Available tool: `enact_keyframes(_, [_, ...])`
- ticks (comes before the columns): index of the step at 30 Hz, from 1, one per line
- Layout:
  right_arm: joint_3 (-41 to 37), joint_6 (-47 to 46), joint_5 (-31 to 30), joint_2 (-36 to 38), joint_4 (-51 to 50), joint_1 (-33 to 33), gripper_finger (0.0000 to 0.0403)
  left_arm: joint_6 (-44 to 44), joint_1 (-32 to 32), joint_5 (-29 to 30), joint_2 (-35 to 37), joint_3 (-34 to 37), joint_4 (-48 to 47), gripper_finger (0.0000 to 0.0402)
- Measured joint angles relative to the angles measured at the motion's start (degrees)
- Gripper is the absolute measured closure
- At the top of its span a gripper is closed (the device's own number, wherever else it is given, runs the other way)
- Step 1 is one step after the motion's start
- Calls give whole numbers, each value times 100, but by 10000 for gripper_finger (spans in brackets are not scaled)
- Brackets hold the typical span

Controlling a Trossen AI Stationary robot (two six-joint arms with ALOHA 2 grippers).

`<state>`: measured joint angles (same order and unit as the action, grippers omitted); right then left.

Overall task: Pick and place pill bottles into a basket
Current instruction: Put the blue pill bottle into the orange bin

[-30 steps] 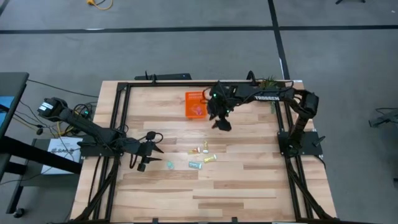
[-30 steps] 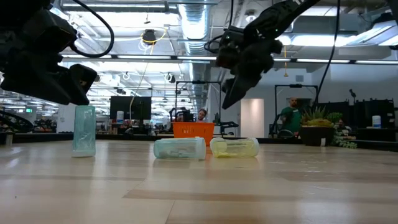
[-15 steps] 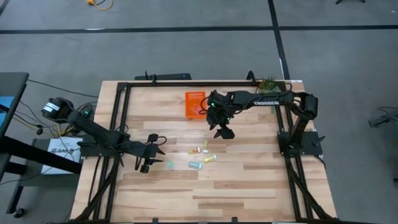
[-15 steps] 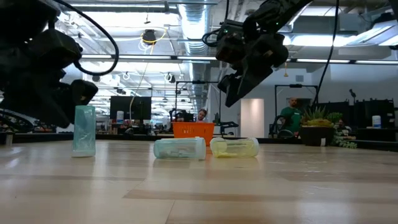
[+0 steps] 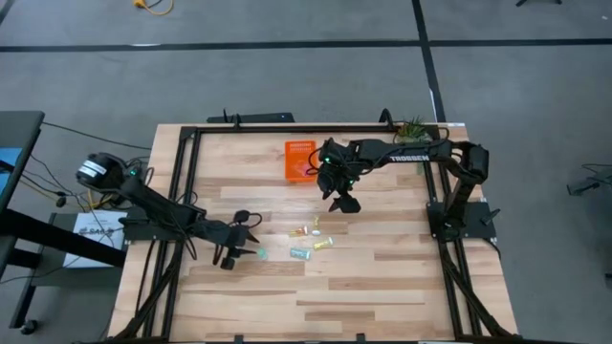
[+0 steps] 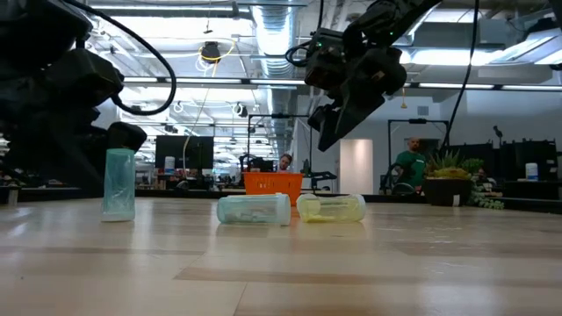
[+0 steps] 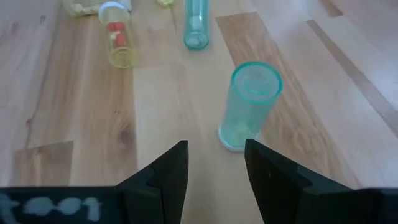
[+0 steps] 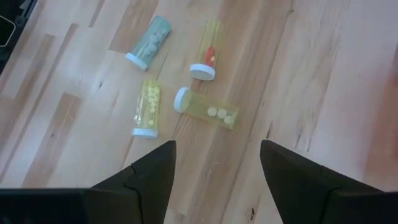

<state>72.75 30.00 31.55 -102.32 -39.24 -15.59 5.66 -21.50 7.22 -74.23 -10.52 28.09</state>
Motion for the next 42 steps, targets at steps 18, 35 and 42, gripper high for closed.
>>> enact_keyframes(18, [0,-52,-4,0,-7,0,177,268,0,-334,-92,-208,-108,196])
enact_keyframes(35, [0,-54,-7,2,0,0,177,-232,31,-347,-90,-209,482,193])
enact_keyframes(42, [0,-54,-7,2,0,0,177,-300,231,-425,-88,-213,496,193])
